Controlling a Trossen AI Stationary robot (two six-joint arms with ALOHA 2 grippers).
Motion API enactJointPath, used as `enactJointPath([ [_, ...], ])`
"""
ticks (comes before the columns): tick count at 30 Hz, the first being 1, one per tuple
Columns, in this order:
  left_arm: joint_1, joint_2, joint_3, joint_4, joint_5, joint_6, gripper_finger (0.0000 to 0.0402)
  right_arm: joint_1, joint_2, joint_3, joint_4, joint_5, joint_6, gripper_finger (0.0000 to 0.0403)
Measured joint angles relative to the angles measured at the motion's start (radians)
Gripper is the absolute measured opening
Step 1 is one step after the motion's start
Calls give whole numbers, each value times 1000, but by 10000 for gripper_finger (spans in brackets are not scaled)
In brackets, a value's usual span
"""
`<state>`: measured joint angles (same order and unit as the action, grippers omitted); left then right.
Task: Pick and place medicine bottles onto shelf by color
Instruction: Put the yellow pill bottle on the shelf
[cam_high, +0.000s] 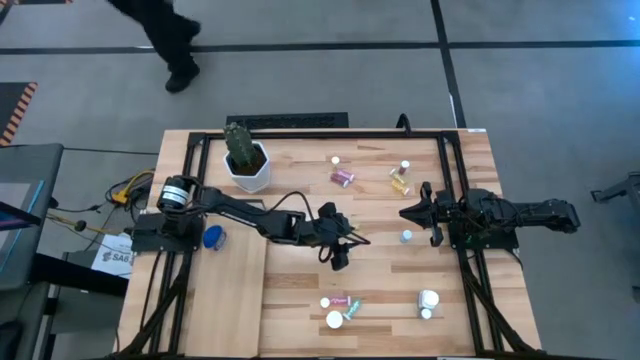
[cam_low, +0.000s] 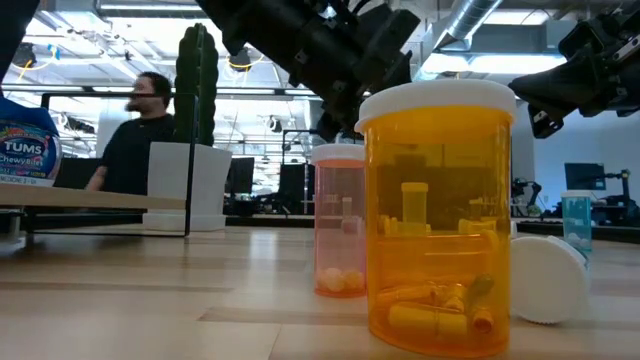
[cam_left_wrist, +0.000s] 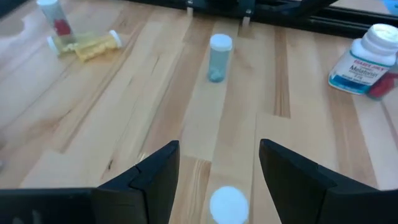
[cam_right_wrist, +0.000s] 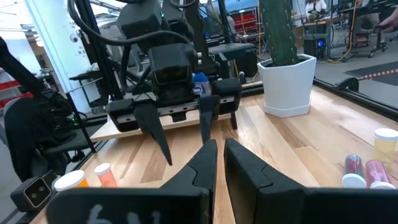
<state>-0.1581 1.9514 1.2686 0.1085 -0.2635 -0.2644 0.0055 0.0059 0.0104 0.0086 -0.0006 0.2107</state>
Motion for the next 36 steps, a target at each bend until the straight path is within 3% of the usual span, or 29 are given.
enactJointPath([
  [10,-15,0,0,-19,23,-44,215,0,0,0,0,0,0,56],
  [23,-27,100,-1,35,17,-53,239,0,0,0,4,0,0,56],
  [30,-24,114,0,5,-7,-37,208,0,0,0,5,0,0,56],
  [36,-24,115,0,-24,-14,-17,142,0,0,0,4,0,0,56],
])
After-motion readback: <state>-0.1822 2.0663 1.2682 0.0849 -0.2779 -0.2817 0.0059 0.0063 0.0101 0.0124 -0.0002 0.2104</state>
